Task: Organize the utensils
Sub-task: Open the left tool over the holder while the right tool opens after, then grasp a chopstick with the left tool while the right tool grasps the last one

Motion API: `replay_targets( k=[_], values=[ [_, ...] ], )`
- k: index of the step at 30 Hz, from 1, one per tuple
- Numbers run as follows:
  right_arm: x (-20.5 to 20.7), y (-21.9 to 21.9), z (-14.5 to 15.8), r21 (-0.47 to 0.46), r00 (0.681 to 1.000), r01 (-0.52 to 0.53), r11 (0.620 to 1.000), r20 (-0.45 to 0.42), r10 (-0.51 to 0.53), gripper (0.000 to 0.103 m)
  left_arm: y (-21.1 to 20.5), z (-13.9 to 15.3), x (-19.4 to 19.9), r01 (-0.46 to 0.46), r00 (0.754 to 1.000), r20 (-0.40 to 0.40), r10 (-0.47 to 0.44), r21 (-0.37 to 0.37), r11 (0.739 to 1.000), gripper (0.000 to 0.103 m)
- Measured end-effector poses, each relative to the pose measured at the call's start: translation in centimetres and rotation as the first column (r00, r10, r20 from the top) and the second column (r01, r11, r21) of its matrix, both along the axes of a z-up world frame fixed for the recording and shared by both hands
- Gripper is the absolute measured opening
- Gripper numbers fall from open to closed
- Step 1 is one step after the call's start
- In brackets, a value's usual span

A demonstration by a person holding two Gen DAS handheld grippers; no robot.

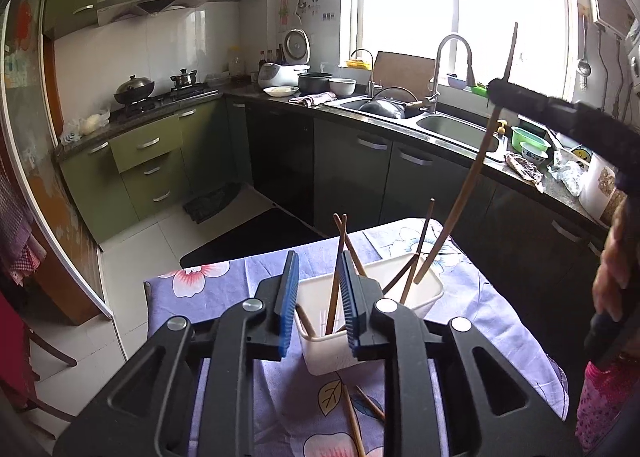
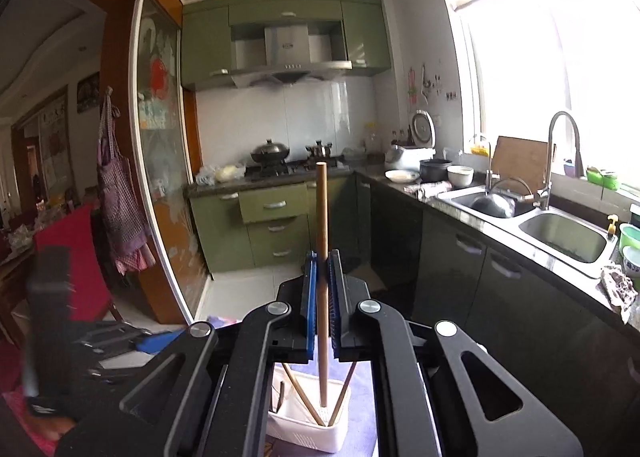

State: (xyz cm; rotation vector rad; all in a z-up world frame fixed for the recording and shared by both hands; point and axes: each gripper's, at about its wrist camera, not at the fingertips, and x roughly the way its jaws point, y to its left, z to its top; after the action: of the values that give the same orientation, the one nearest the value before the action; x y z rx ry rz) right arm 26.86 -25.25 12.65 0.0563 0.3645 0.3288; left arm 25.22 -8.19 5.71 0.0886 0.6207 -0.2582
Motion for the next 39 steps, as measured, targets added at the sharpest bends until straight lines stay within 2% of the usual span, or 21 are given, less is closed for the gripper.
replay_targets(
  k=[12, 13, 14, 15, 20, 24, 29, 33, 36, 39],
  values=[
    [1.3, -0.5, -6.6, -0.002, 0.992, -0.012, 1.000, -0.123, 0.012, 0.007, 0.8, -2.5, -3.3, 0.021, 0.995, -0.094, -0.019, 0.012, 1.000, 0.027],
    [1.1, -0.4, -6.8, -0.012, 0.992, -0.014, 1.000, -0.128, 0.012, 0.010, 0.7, -2.9, -3.4, 0.022, 0.994, -0.109, -0.020, 0.016, 1.000, 0.027],
    [0.9, -0.5, -6.9, -0.016, 0.991, -0.018, 1.000, -0.131, 0.016, 0.017, 0.6, -3.4, -3.7, 0.022, 0.992, -0.123, -0.019, 0.020, 1.000, 0.027],
    [0.5, -0.5, -7.0, -0.014, 0.991, -0.019, 1.000, -0.129, 0.017, 0.018, 0.6, -3.8, -3.9, 0.022, 0.990, -0.138, -0.019, 0.021, 1.000, 0.027],
    [-3.8, -1.4, -6.7, -0.013, 0.995, -0.026, 1.000, -0.095, 0.025, 0.019, 0.5, -6.4, -4.8, 0.016, 0.976, -0.217, -0.012, 0.016, 1.000, 0.028],
    [-7.9, -2.4, -8.7, -0.041, 0.990, -0.038, 0.998, -0.134, 0.032, 0.018, 0.0, -9.8, -5.0, 0.014, 0.945, -0.326, -0.014, -0.002, 1.000, 0.029],
    [-11.7, -3.6, -14.7, -0.078, 0.974, -0.005, 0.997, -0.228, -0.013, 0.019, -1.2, -14.7, -4.3, 0.003, 0.890, -0.456, -0.012, -0.022, 1.000, 0.029],
    [-12.4, -5.3, -19.6, -0.068, 0.946, 0.016, 0.998, -0.323, -0.037, 0.021, -2.4, -17.7, -2.8, -0.019, 0.854, -0.521, 0.016, -0.002, 1.000, 0.029],
    [-12.3, -6.4, -22.1, -0.082, 0.929, 0.032, 0.996, -0.366, -0.060, 0.021, -3.1, -19.5, -1.8, -0.033, 0.827, -0.562, 0.028, 0.001, 0.999, 0.029],
    [-11.7, -6.9, -23.9, -0.085, 0.914, 0.029, 0.996, -0.401, -0.061, 0.021, -3.5, -20.4, -1.3, -0.046, 0.821, -0.568, 0.052, 0.026, 0.999, 0.029]
  ],
)
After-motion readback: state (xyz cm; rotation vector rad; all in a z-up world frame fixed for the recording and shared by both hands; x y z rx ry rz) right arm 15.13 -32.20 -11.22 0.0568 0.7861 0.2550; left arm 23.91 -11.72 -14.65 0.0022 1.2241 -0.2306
